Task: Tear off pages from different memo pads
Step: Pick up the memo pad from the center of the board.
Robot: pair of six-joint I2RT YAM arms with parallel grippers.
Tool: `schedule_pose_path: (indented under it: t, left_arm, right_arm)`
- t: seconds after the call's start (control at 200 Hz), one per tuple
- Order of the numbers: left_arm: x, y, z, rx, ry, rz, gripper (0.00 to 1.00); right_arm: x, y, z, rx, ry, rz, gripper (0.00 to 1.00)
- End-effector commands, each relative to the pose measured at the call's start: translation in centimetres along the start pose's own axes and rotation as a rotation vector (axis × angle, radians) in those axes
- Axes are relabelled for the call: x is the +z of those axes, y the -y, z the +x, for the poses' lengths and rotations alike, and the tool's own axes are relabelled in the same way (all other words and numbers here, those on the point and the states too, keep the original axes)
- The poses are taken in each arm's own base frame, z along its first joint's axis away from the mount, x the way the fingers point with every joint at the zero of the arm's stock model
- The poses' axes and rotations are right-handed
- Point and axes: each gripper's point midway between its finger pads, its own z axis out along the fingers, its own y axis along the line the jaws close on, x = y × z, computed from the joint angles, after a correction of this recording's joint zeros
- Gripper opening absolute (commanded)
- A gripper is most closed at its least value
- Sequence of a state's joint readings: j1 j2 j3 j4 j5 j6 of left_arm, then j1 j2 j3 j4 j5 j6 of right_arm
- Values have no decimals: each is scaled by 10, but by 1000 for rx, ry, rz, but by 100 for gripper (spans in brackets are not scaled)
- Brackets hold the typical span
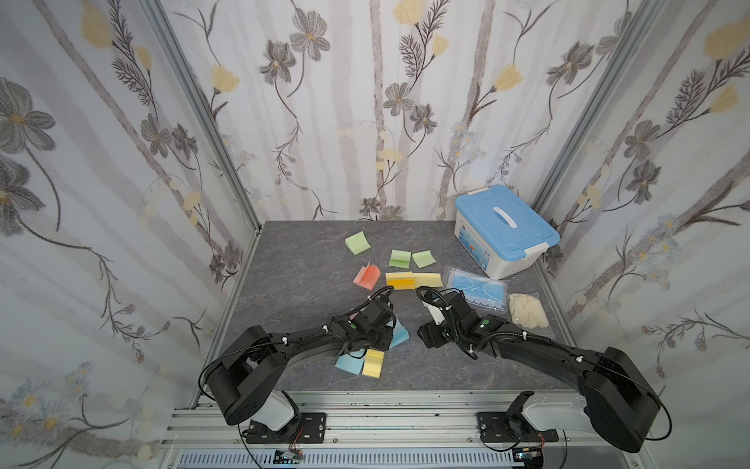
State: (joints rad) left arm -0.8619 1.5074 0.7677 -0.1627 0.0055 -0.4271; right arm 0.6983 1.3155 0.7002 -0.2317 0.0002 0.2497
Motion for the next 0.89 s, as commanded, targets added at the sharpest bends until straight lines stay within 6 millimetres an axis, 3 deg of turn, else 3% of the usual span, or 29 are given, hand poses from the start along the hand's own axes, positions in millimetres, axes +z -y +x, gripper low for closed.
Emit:
schedule_pose_path:
  t: [0.0,0.245,0.704,0.729,0.889]
  left_arm:
    - [-4,-6,-6,-19,28,-33,50]
    - [1,-10,-5,-22,19,-53,50]
    - [-10,-14,-17,-53,66,-49,49]
    - [-11,-15,-17,-55,68,-51,49]
    - [-20,-25,-22,-86,99,-72,50]
  right_arm:
    - [1,-1,-1,-7,-9,1,78]
    - [8,-13,-15,5,-1,-51,77]
    - [46,-34,-41,23,-24,-125,77]
    - [56,-32,-33,24,-56,-118,77]
    - [69,-38,-26,-37,-95,-142,77]
